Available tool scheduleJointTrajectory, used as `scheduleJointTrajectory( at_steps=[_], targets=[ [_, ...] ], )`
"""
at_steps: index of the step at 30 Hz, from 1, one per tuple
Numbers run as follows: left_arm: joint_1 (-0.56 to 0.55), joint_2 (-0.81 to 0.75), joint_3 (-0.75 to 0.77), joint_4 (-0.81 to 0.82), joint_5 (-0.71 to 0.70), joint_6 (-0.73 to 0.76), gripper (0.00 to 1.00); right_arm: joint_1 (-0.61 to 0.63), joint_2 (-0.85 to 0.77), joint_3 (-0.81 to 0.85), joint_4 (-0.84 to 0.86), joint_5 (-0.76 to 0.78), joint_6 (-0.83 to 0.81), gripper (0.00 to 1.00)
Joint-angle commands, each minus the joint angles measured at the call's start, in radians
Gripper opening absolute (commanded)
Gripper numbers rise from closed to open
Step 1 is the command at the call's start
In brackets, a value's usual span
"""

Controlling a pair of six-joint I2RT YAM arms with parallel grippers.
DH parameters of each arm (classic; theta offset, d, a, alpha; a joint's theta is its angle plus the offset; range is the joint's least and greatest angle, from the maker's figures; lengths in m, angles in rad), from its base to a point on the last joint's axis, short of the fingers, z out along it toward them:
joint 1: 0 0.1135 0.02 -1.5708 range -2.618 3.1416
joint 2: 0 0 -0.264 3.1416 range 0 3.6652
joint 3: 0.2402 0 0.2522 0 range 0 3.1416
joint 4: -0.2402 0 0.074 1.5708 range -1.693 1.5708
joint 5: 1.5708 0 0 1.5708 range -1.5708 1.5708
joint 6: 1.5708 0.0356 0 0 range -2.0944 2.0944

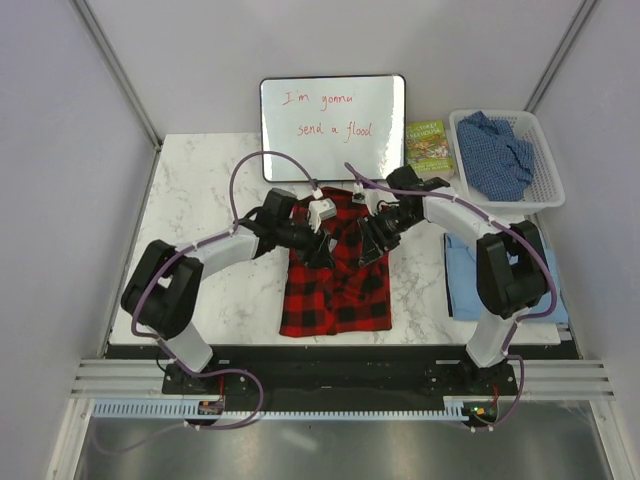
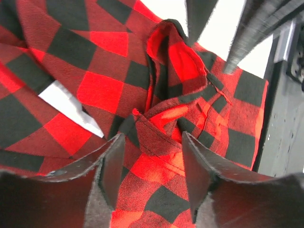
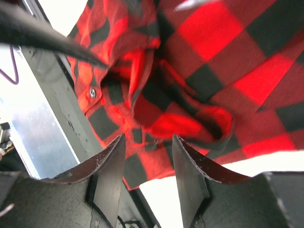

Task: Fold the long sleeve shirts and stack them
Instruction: Fold the shirt

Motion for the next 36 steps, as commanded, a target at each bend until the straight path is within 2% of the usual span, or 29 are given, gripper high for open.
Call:
scheduleJointTrajectory(
  at_steps=[1,3,4,6,9,16,20,25,26,31,34,35,36],
  targets=[
    [0.003,0.006,-0.007,0.039,0.113,0.106,0.56,0.000,0.076,0.136,0.025,-0.074,0.021,0.52],
    [0.009,-0.011,-0.036,0.049,0.096,0.098,0.54,-0.002,0.136,0.165,0.041,-0.122,0.048,0.55],
    [0.043,-0.045,-0.048,0.087,0.096,0.068,0.54,0.001,0.155,0.173,0.042,-0.152,0.076,0.62],
    [0.086,-0.091,-0.096,0.125,0.103,0.043,0.56,0.004,0.204,0.194,0.045,-0.169,0.102,0.67],
    [0.162,-0.181,-0.114,0.077,0.078,0.058,0.60,0.024,0.248,0.223,0.045,-0.191,0.137,0.74],
    [0.288,-0.341,-0.139,-0.071,0.047,0.120,0.63,0.088,0.339,0.268,0.042,-0.283,0.186,0.74],
    [0.319,-0.418,-0.153,-0.102,0.007,0.120,0.63,0.128,0.391,0.324,0.041,-0.315,0.209,0.68],
    [0.356,-0.452,-0.153,-0.141,0.006,0.127,0.63,0.158,0.410,0.393,0.039,-0.331,0.194,0.49],
    [0.361,-0.455,-0.154,-0.148,0.007,0.131,0.63,0.159,0.406,0.415,0.036,-0.328,0.186,0.42],
    [0.377,-0.461,-0.163,-0.157,0.009,0.144,0.63,0.171,0.390,0.485,-0.005,-0.320,0.078,0.32],
    [0.387,-0.450,-0.163,-0.155,0.007,0.147,0.63,0.185,0.393,0.524,-0.053,-0.260,-0.011,0.21],
    [0.388,-0.449,-0.163,-0.155,0.006,0.149,0.63,0.188,0.397,0.536,-0.058,-0.199,-0.027,0.20],
    [0.388,-0.446,-0.163,-0.157,0.004,0.152,0.63,0.188,0.399,0.542,-0.059,-0.147,-0.050,0.24]
  ],
)
